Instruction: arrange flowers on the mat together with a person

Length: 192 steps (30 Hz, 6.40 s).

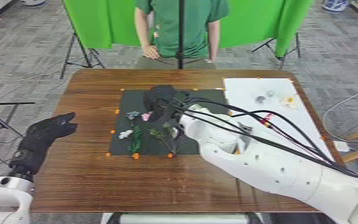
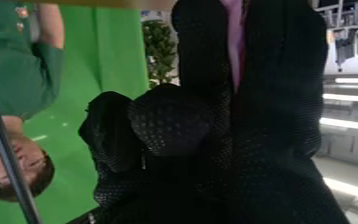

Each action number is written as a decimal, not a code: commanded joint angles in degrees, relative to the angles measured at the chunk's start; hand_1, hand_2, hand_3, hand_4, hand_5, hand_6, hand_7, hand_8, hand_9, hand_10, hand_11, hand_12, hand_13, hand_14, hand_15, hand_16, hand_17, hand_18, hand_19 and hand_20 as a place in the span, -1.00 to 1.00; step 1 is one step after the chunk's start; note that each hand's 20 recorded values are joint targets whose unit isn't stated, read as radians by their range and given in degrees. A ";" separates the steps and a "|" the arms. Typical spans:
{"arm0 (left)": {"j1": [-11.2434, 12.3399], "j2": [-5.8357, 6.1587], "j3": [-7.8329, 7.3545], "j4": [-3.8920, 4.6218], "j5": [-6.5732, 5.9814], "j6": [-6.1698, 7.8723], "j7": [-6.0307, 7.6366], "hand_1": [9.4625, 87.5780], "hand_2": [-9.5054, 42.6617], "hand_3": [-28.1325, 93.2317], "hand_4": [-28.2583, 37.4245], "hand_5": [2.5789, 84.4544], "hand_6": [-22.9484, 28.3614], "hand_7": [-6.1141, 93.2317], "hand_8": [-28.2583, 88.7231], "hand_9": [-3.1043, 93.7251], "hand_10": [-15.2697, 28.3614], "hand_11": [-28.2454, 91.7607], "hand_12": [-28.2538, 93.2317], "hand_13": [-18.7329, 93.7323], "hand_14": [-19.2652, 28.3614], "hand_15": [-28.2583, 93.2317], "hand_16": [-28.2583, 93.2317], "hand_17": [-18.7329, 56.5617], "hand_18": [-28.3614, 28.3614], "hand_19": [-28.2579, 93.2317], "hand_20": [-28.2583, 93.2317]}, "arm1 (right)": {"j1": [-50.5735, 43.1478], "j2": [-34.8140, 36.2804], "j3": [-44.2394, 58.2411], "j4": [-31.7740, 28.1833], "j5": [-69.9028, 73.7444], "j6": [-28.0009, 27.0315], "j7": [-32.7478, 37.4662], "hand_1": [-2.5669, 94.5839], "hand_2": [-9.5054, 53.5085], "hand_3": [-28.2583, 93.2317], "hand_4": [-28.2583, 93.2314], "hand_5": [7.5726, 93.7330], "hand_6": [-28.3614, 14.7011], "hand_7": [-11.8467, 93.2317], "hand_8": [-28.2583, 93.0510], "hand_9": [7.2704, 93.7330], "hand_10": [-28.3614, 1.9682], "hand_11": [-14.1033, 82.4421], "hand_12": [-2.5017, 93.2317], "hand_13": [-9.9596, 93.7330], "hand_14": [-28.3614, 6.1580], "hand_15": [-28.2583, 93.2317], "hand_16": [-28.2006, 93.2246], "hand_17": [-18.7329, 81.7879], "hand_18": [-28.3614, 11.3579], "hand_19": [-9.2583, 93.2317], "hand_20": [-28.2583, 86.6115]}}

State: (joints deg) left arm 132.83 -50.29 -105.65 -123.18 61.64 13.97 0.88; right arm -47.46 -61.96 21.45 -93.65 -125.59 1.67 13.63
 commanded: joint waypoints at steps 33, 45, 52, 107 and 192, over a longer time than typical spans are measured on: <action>-0.01 -0.47 0.08 0.49 0.01 -2.51 -0.75 -0.57 -0.55 0.61 -0.97 0.01 0.07 -0.70 -0.63 0.01 0.34 -0.25 -0.35 0.00 0.50 -0.36 -0.52 -0.33 0.42 -0.48 -0.27 | -1.36 0.69 4.16 0.47 -2.48 -11.00 -0.58 -0.03 -1.00 0.66 -0.95 0.30 0.47 -0.36 -0.71 0.42 0.00 -0.28 -0.44 0.70 0.37 0.62 -0.07 0.29 -0.56 1.00 0.37; 0.55 -0.67 -0.45 0.28 0.05 -2.76 -0.72 -0.57 -0.55 0.60 -0.96 0.01 0.07 -0.70 -0.63 0.01 0.34 -0.25 -0.35 0.00 0.49 -0.36 -0.52 -0.33 0.43 -0.48 -0.27 | -18.74 6.71 33.49 -15.26 10.49 -2.95 -2.51 -0.08 -1.00 0.65 -0.94 0.23 0.40 -0.38 -0.70 0.35 -0.03 -0.29 -0.43 0.65 0.28 0.58 -0.08 0.22 -0.61 0.96 0.33; 1.20 -1.10 -0.97 -0.11 0.41 -2.91 -0.57 -0.56 -0.56 0.60 -0.96 0.01 0.07 -0.70 -0.63 0.01 0.34 -0.25 -0.35 0.00 0.49 -0.36 -0.52 -0.33 0.42 -0.48 -0.27 | -38.73 5.66 49.38 -20.90 36.85 6.44 -11.95 -0.38 -1.00 0.59 -0.82 0.19 0.24 -0.47 -0.67 0.23 -0.25 -0.38 -0.45 0.36 -0.28 0.17 -0.17 -0.09 -0.68 0.44 0.25; 2.15 -2.02 -0.07 -1.72 -0.48 1.34 6.16 -0.56 -0.63 0.62 -0.92 0.06 0.07 -0.67 -0.63 0.05 0.35 -0.22 -0.35 0.04 0.52 -0.32 -0.53 -0.23 0.40 -0.46 -0.21 | -77.06 -16.97 77.19 -22.80 64.67 6.72 -36.34 -0.80 -0.90 0.63 -0.82 0.01 0.10 -0.57 -0.68 -0.04 -0.20 -0.58 -0.66 -0.13 -0.25 -0.34 -0.33 -0.26 -0.35 -0.67 -0.04; 2.56 -2.03 -0.72 -2.12 -0.82 1.00 5.73 -0.56 -0.64 0.61 -0.90 0.05 0.07 -0.68 -0.63 0.04 0.34 -0.24 -0.34 0.03 0.51 -0.34 -0.52 -0.26 0.40 -0.48 -0.23 | -26.10 20.56 45.29 7.60 0.42 1.76 12.19 -0.65 -1.00 0.52 -1.00 -0.39 0.00 -0.68 -0.61 -0.34 -0.57 -0.65 -0.59 0.42 -0.19 0.26 -0.22 -0.03 -0.78 0.45 0.22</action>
State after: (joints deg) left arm 134.64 -51.80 -106.37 -125.12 60.91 14.51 6.77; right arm -80.07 -42.63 69.32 -88.65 -125.84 7.61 24.79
